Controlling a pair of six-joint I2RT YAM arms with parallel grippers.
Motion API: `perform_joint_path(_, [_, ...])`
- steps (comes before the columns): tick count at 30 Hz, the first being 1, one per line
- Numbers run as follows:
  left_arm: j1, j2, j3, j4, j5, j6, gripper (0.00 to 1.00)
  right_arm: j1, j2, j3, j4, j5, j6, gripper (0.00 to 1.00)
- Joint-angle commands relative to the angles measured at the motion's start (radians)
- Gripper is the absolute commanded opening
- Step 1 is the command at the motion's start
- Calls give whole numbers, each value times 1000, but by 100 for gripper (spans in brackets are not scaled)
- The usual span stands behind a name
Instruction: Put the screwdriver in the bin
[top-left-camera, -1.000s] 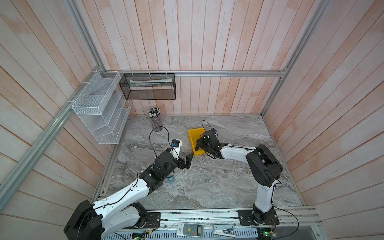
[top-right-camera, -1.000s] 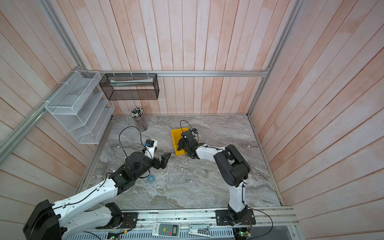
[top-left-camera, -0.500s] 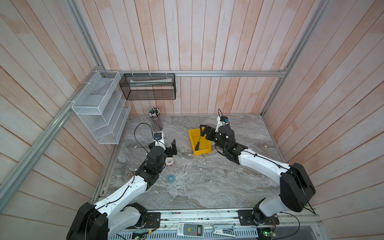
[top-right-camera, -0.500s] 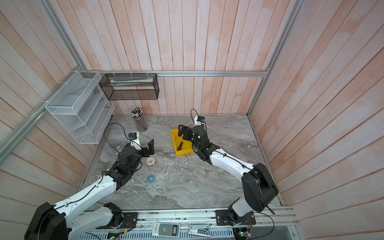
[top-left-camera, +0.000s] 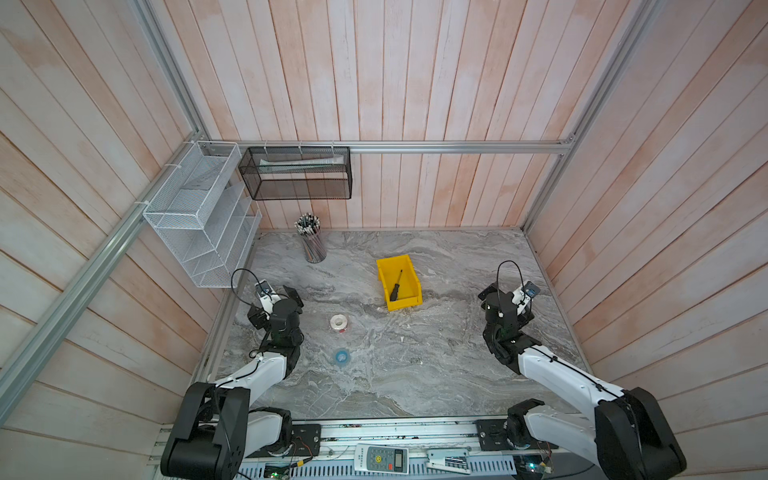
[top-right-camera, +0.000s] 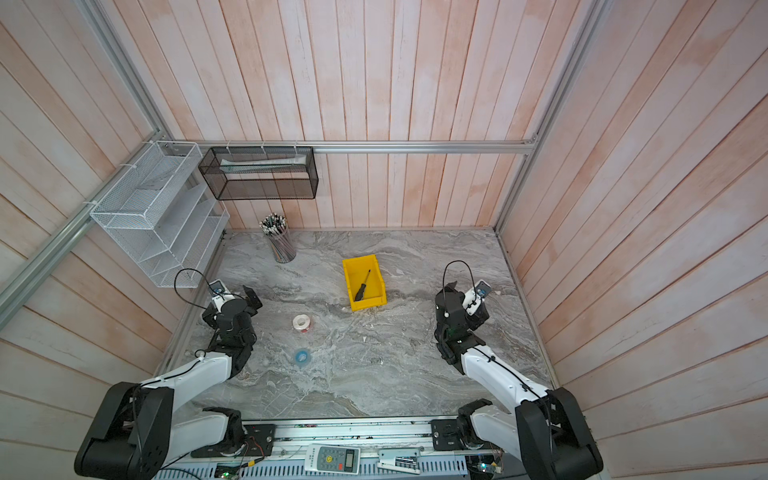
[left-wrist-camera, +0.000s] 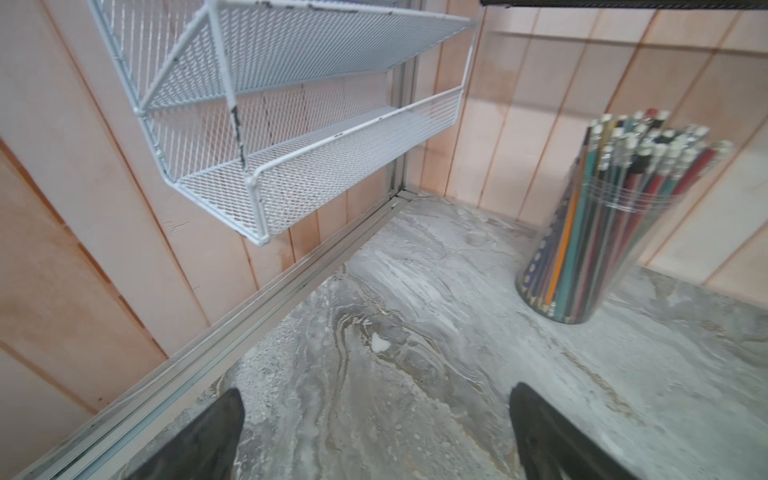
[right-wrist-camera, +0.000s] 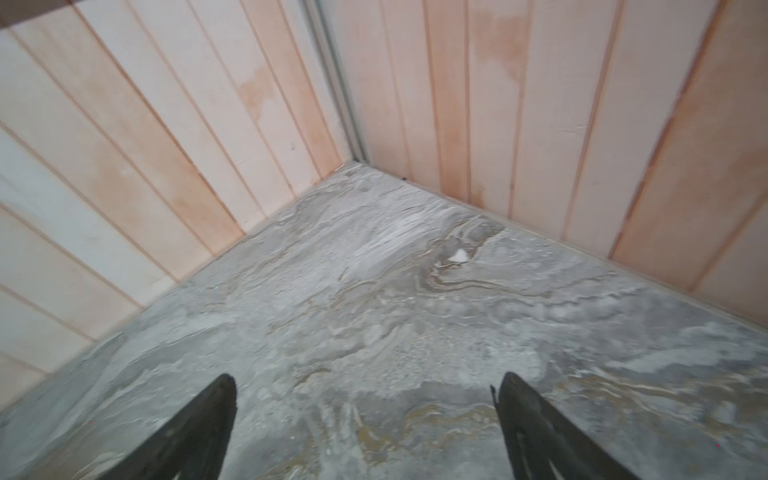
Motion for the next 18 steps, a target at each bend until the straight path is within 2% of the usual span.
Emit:
perform_joint_path(1, [45, 65, -19, 173, 28, 31, 100, 0, 16, -47, 79, 213, -84, 99])
perform_joint_path(4, [82, 141, -8, 212, 117, 15, 100, -2, 43, -47, 146, 231, -138, 99])
perform_joint_path(6, [83, 199, -25, 331, 179, 45, 100, -2, 69, -54, 236, 224, -231, 99])
perform_joint_path(9, [82, 214, 21, 255, 253, 73, 100, -2, 118, -69, 342, 247, -335, 99])
perform_joint_path(12, [82, 240, 36, 261, 348, 122, 100, -6, 172, -109, 474, 224, -418, 99])
perform_joint_path(18, [76, 251, 50, 253, 358, 135, 100, -11, 233, -144, 584, 103, -441, 99])
